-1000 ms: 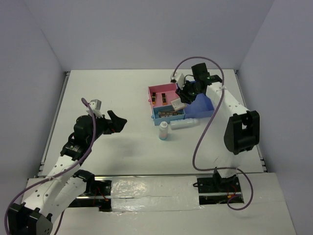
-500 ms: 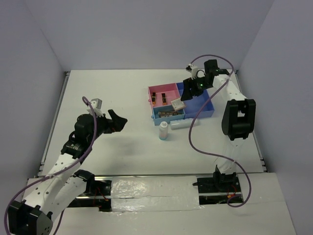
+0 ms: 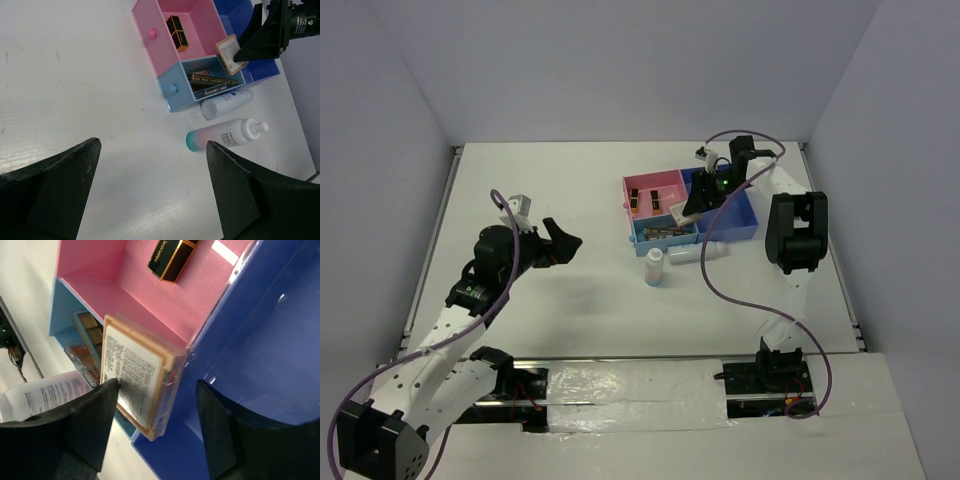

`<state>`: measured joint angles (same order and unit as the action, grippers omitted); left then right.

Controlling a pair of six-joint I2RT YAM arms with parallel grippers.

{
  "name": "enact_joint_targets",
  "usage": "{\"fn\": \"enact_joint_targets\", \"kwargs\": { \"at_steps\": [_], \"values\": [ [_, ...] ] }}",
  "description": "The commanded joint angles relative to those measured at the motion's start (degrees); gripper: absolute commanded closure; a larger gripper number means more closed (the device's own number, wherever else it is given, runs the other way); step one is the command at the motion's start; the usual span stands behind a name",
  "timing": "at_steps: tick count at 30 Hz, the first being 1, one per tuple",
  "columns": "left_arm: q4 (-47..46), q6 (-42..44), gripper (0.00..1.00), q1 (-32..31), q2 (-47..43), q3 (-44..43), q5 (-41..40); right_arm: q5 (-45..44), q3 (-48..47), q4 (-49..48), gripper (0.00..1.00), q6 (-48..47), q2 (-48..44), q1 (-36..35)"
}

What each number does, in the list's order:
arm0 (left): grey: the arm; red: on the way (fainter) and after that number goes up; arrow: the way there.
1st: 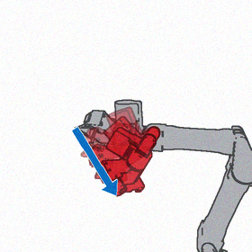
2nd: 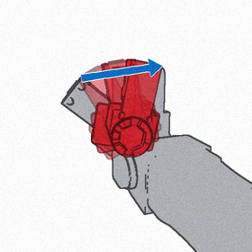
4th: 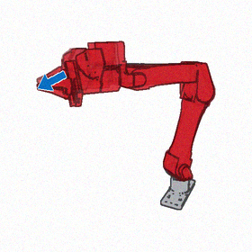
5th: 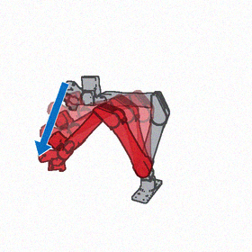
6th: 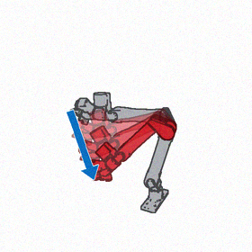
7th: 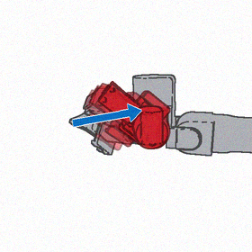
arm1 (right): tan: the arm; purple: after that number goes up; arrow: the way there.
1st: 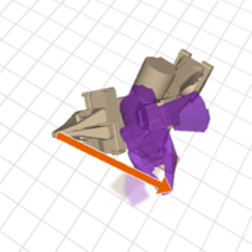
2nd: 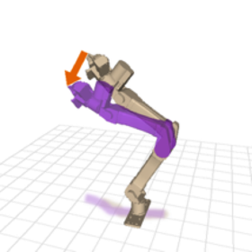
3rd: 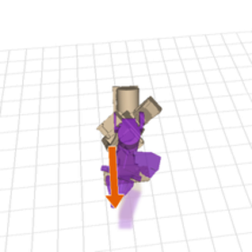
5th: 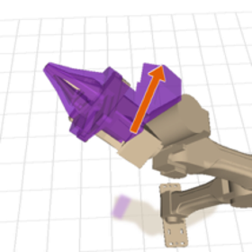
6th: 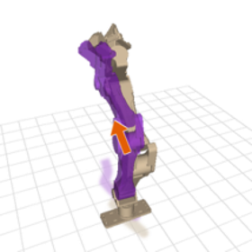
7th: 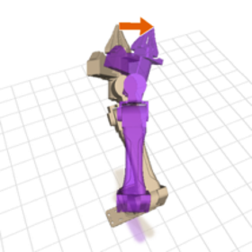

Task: Organize the makeup

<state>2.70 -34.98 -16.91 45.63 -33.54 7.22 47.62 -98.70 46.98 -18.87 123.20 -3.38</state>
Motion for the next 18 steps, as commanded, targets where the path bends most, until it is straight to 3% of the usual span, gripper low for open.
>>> {"fn": "enact_joint_targets", "kwargs": {
  "at_steps": [1,14,18],
  "values": [
    [-0.77,-0.53,0.01,0.38,0.69,-2.84,0.6,1.52,-2.65,-0.57,0.33,0.42,-0.32,0.21],
    [-2.08,-0.44,0.01,0.38,2.1,-2.94,1.3,0.02,1.05,-1.98,0.57,-1.6,-4.98,0.65],
    [-2.17,-0.35,0.01,0.3,2.19,-2.94,1.39,-1.38,2.27,-2.59,0.59,-2.66,-7.26,0.65]
  ]
}}
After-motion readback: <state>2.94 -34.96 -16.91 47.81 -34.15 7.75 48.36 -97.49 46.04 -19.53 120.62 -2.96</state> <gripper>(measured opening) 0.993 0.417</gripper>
